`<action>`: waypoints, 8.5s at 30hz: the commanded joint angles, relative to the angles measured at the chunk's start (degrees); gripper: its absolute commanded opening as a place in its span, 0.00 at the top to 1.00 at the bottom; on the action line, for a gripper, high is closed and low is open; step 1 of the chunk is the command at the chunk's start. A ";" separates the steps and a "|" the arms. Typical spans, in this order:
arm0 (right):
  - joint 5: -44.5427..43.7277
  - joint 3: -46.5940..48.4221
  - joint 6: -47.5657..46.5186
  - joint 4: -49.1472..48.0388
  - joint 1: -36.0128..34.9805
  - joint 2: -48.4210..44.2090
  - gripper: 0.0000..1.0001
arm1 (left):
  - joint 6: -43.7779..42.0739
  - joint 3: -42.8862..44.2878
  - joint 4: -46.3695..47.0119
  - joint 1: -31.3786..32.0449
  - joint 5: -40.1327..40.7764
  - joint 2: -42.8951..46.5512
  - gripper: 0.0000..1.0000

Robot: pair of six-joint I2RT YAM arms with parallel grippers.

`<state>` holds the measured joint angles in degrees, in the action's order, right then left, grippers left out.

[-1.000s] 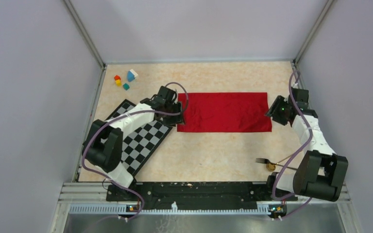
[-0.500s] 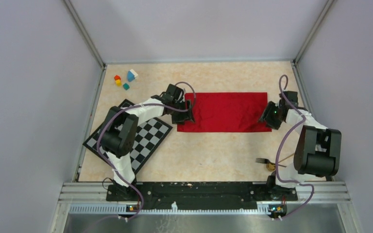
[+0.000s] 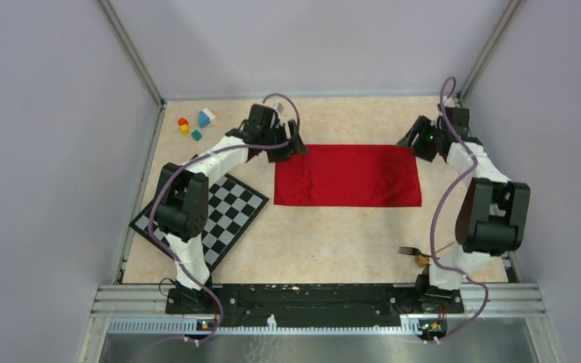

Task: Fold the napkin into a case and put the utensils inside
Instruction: Smooth out the rectangle-folded napkin at the center of the board, then move the rectangle-folded napkin to the center of the board, then pick up the rectangle-folded napkin from the center of the board, then fold the rectangle-folded napkin at the corner of the board.

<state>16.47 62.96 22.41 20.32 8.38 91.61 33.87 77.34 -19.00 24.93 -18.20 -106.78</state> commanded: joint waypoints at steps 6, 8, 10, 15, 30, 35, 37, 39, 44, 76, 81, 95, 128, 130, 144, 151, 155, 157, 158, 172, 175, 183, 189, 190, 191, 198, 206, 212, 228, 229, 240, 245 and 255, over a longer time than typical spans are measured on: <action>13.84 15.88 5.02 -13.45 1.15 21.17 0.37 | 5.33 16.55 13.45 -6.18 -7.38 -15.53 0.19; 14.85 17.37 5.03 -14.10 2.05 24.46 0.39 | 5.65 18.70 14.05 -6.90 -8.00 -18.58 0.19; 15.31 17.70 4.78 -14.59 3.22 26.23 0.39 | 5.24 20.10 13.96 -7.33 -7.76 -21.20 0.19; 14.64 17.23 1.96 -15.43 5.52 28.15 0.40 | 2.49 20.39 12.72 -8.74 -3.43 -24.57 0.18; 21.82 20.62 3.72 -14.06 3.50 23.63 0.40 | -1.31 26.11 7.92 -7.84 -10.33 -17.69 0.16; 21.09 19.98 4.70 -14.92 3.04 26.78 0.40 | 0.05 23.38 7.58 -7.53 -10.84 -16.17 0.13; 17.69 21.72 0.56 -8.64 2.98 27.56 0.41 | 0.87 21.05 7.29 -7.33 -11.40 -14.56 0.09; 13.54 23.88 -4.07 -2.23 2.37 26.45 0.41 | 1.18 18.57 6.93 -6.63 -12.77 -11.11 0.08; -1.76 25.14 -10.17 12.29 -1.50 18.45 0.39 | 0.00 12.42 5.29 -3.91 -16.35 -0.59 0.06; -4.35 -2.21 -9.37 14.12 1.55 -3.32 0.59 | -7.76 -8.59 -2.39 -0.41 -23.06 32.08 0.01; 0.01 11.67 -14.88 24.39 1.02 5.50 0.38 | -5.99 -8.74 0.20 -0.30 -24.75 28.81 0.01; -11.82 37.57 -22.96 39.23 0.58 27.31 0.37 | -9.55 -7.49 0.00 0.60 -28.19 22.73 0.01; -15.16 32.01 -23.02 31.15 -1.88 35.02 0.46 | -11.41 -8.62 1.12 0.52 -27.99 21.23 0.01; -16.22 28.64 -22.85 28.07 -2.49 34.02 0.53 | -11.45 -8.62 1.12 0.56 -27.90 21.37 0.01; -21.59 21.67 -25.38 23.79 -4.51 25.73 1.00 | -11.81 -9.08 0.77 0.50 -26.96 21.26 0.01; -35.89 18.63 -29.53 22.08 -2.52 19.96 1.00 | -11.59 -10.06 1.64 0.51 -27.17 21.46 0.01; -39.04 17.37 -31.84 17.34 -0.93 16.24 1.00 | -11.46 -10.33 1.96 0.40 -27.83 20.96 0.01; -40.26 17.89 -32.80 17.06 -1.00 15.71 1.00 | -11.44 -10.48 2.27 0.23 -27.78 21.16 0.01; -40.17 18.03 -32.91 17.09 -1.19 15.51 1.00 | -11.41 -10.62 2.42 0.11 -27.79 21.24 0.01; -30.52 22.15 -15.88 26.21 -22.74 19.01 1.00 | -11.20 -12.60 3.45 -1.14 -28.28 21.30 0.01; -28.54 26.32 -12.41 29.86 -26.94 21.49 1.00 | -11.21 -12.90 3.57 -1.66 -28.25 21.57 0.01; -31.50 37.08 -9.92 38.34 -36.23 26.08 1.00 | -10.84 -13.56 3.70 -2.71 -27.55 21.52 0.01; -32.97 33.20 -9.89 36.66 -31.58 22.24 1.00 | -9.64 -14.74 3.69 -4.47 -26.12 19.78 0.01; -33.36 32.47 -10.89 36.72 -30.21 21.59 1.00 | -9.43 -14.83 3.99 -4.50 -26.67 19.60 0.01; -33.31 31.81 -11.57 36.66 -28.57 20.62 1.00 | -8.97 -14.96 4.48 -4.50 -26.99 19.50 0.01; -41.57 27.93 -20.90 36.35 -19.85 16.88 1.00 | -0.36 -16.30 11.13 -4.27 -27.20 17.67 0.02; -43.41 29.52 -25.23 35.15 -13.03 15.01 1.00 | 8.72 -12.07 16.74 -1.29 -25.31 10.05 0.05; -42.39 32.39 -25.49 35.73 -13.02 14.63 1.00 | 10.70 -8.05 18.59 -0.01 -24.58 1.91 0.15; -42.90 42.91 -18.86 45.42 -30.83 19.28 1.00 | 4.49 -3.64 5.07 2.08 -10.63 -10.75 0.72; -41.85 43.90 -18.40 45.94 -32.01 19.90 1.00 | 4.47 -3.93 5.02 2.10 -10.25 -10.93 0.73; -25.84 51.42 -12.42 42.84 -40.37 28.69 1.00 | 5.08 -5.76 5.59 2.12 -9.48 -11.71 0.78; -16.97 48.58 -9.50 36.84 -40.40 28.52 1.00 | 5.23 -6.38 6.13 2.13 -9.51 -11.25 0.80; -6.21 42.49 -5.58 28.54 -40.46 28.59 1.00 | 5.54 -6.66 6.81 2.06 -9.77 -11.17 0.82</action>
<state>4.56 107.00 14.20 54.11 -32.10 121.47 40.47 72.10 -11.99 27.05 -31.83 -116.86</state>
